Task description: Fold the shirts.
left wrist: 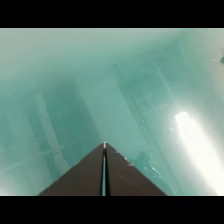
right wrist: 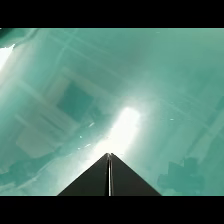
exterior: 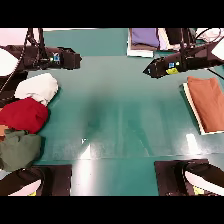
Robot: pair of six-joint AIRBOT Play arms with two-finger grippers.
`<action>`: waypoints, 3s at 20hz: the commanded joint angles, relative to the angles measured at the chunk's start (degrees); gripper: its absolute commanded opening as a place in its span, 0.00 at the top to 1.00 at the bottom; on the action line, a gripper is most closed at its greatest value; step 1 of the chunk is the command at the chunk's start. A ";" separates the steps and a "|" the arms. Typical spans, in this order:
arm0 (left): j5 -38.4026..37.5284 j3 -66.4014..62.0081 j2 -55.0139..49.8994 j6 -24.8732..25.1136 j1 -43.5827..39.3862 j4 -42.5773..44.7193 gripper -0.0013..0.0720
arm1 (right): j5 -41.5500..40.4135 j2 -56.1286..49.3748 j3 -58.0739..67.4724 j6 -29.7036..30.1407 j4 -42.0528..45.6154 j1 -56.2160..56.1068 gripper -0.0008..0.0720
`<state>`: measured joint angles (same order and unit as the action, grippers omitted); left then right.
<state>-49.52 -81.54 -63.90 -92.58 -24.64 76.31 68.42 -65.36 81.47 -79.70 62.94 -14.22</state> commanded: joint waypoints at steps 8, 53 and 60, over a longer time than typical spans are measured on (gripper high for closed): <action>0.07 0.00 -0.02 0.00 -0.02 -0.02 0.94 | 0.07 -0.17 0.07 0.04 0.02 -0.22 0.96; -13.99 -15.69 -1.03 1.14 -13.77 19.39 0.94 | -3.56 4.07 33.42 -1.11 4.55 7.93 0.97; -7.30 -14.47 -18.88 2.82 -25.53 11.76 0.11 | 0.81 3.93 33.66 -1.29 4.46 8.52 0.97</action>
<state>-59.96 -96.29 -77.54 -89.89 -47.22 89.36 67.77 -61.41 114.78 -80.86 67.37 -5.96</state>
